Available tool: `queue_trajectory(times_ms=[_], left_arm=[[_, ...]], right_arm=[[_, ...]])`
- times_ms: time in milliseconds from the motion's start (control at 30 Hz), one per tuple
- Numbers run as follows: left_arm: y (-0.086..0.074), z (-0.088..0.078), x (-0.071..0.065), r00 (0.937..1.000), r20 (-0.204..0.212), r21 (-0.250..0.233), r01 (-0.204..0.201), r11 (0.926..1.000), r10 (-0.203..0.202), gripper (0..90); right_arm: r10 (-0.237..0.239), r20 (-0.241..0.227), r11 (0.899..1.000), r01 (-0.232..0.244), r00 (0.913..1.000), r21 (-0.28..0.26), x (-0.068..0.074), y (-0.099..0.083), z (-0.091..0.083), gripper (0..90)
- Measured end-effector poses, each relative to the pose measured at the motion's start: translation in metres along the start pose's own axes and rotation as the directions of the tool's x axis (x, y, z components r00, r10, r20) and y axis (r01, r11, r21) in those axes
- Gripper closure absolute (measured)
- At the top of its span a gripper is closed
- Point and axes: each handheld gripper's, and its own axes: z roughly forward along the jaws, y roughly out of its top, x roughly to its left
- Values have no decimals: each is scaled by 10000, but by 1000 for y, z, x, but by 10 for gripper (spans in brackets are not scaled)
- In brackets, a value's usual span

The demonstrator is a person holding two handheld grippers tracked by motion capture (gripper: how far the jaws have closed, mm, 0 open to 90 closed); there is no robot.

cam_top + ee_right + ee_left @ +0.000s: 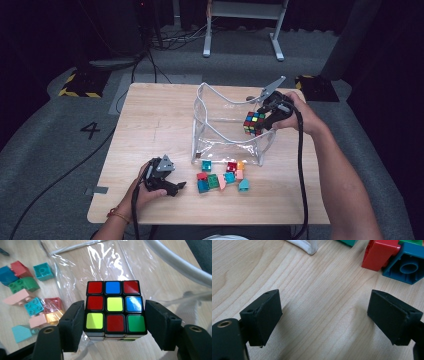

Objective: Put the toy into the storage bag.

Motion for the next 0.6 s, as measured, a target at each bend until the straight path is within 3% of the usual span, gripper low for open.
queue_trajectory(times_ms=[167,300,433,467,600], left_arm=[[0,0,0,10000,1,9,1,10000,-1,124],[0,0,0,10000,-15,2,-7,10000,7,122],[0,0,0,10000,-17,-3,9,10000,-9,122],[0,0,0,10000,-19,0,2,10000,-2,123],[0,0,0,10000,-18,6,-29,10000,29,123]], right_arm=[[103,439,9975,-133,9990,692,-2,2,2,342],[-74,436,9927,20,9990,1210,-5,7,5,342],[4,490,9902,-72,9988,1392,-8,10,8,341],[-290,447,9901,226,9986,1382,-7,12,11,341],[-401,238,9901,365,9989,1352,-4,14,15,339]])
